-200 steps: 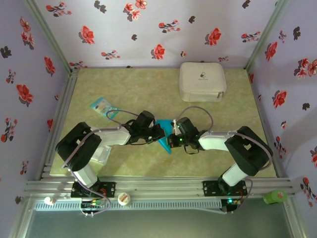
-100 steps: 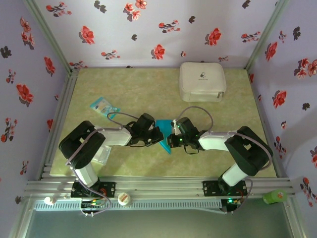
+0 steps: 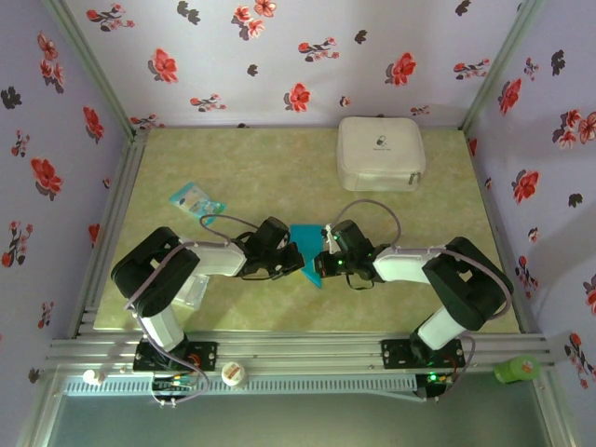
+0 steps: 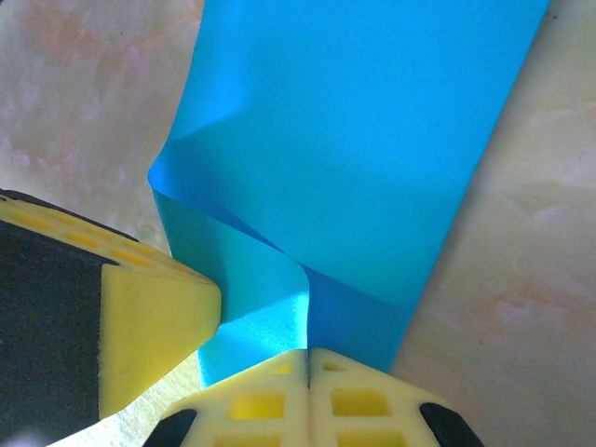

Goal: Fold a paper plane with a square sheet of paper (pick it up from the middle)
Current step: Third fold the triangle at the center of the table.

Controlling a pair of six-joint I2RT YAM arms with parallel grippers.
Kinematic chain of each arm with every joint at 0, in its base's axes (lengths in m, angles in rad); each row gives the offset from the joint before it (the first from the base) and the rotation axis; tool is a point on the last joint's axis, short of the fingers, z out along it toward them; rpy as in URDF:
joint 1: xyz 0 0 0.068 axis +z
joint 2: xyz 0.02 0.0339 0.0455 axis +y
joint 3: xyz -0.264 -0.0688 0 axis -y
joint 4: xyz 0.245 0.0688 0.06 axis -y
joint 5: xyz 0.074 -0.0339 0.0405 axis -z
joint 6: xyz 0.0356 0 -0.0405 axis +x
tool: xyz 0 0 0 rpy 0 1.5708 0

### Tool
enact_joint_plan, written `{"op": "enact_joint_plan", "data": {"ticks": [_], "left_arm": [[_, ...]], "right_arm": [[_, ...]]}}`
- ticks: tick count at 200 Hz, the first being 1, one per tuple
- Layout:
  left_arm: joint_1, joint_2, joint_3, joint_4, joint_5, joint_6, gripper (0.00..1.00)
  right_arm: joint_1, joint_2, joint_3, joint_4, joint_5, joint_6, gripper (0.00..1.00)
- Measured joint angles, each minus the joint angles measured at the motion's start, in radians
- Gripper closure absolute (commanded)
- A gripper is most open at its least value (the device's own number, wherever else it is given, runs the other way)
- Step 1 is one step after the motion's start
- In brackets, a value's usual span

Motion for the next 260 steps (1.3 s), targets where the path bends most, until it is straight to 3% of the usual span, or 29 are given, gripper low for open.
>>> {"op": "enact_joint_plan", "data": {"ticks": [14, 48, 78, 98, 109, 120, 139, 190, 260], "left_arm": [[0.000, 0.000, 0.000, 0.000, 0.000, 0.001, 1.00], [0.000, 0.001, 0.000, 0.001, 0.000, 0.008, 1.00], [0.000, 0.001, 0.000, 0.001, -0.001, 0.011, 1.00], [0.000, 0.001, 0.000, 0.001, -0.001, 0.011, 1.00], [0.000, 0.001, 0.000, 0.001, 0.000, 0.012, 1.00], [0.000, 0.001, 0.000, 0.001, 0.000, 0.012, 1.00], [0.000, 0.001, 0.000, 0.001, 0.000, 0.015, 1.00], [0.000, 0.001, 0.000, 0.001, 0.000, 0.015, 1.00], [0.000, 0.001, 0.000, 0.000, -0.007, 0.022, 1.00]], "right_arm": [[0.000, 0.000, 0.001, -0.003, 0.000, 0.000, 0.87], [-0.001, -0.043, 0.019, -0.071, 0.010, 0.017, 0.62], [-0.006, -0.141, 0.047, -0.170, 0.052, 0.024, 0.54], [-0.012, -0.201, 0.055, -0.208, 0.047, 0.038, 0.60], [-0.013, -0.212, 0.056, -0.209, 0.010, 0.054, 0.69], [-0.013, -0.206, 0.056, -0.208, -0.042, 0.073, 0.85], [-0.013, -0.161, 0.063, -0.208, -0.126, 0.121, 0.95], [-0.009, -0.063, 0.091, -0.230, -0.225, 0.158, 0.98], [0.009, 0.019, 0.195, -0.296, -0.229, 0.140, 0.98]]}}
